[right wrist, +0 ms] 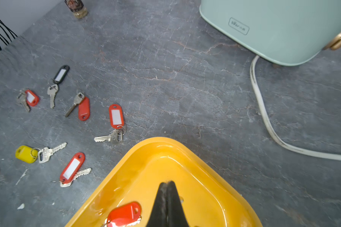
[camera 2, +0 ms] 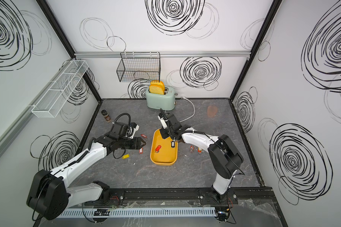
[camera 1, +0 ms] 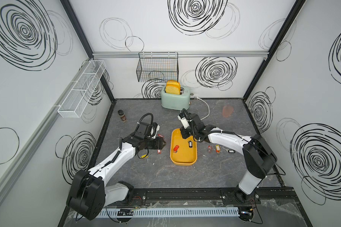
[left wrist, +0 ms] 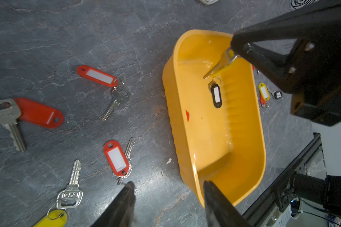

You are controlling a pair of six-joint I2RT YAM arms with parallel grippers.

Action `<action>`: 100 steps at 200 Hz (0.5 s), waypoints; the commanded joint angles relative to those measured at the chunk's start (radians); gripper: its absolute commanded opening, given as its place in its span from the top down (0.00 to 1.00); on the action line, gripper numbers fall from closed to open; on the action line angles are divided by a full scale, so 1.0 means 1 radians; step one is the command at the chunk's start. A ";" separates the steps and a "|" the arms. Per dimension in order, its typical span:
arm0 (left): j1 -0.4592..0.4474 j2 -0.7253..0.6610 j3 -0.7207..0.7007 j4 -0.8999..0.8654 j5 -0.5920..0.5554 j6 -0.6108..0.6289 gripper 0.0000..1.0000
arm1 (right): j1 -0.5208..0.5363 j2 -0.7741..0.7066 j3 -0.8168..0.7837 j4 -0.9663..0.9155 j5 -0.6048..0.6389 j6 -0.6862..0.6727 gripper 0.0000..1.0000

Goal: Take the keys out of the storage box
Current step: Pick up the key from the storage box.

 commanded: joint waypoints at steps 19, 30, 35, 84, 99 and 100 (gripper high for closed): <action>-0.061 0.021 0.032 0.039 0.008 0.015 0.40 | -0.034 -0.180 -0.088 -0.066 0.048 0.059 1.00; -0.084 0.028 0.042 0.041 0.004 0.022 0.40 | -0.049 -0.229 -0.116 -0.084 0.058 0.073 1.00; -0.093 0.032 0.047 0.041 0.002 0.024 0.40 | -0.058 -0.252 -0.128 -0.095 0.063 0.079 1.00; -0.188 0.076 0.090 0.038 -0.024 0.047 0.40 | -0.144 -0.482 -0.278 -0.201 0.113 0.164 1.00; -0.205 0.086 0.100 0.041 -0.026 0.050 0.40 | -0.159 -0.541 -0.319 -0.251 0.129 0.191 1.00; -0.206 0.086 0.101 0.041 -0.026 0.050 0.40 | -0.160 -0.544 -0.322 -0.254 0.130 0.193 1.00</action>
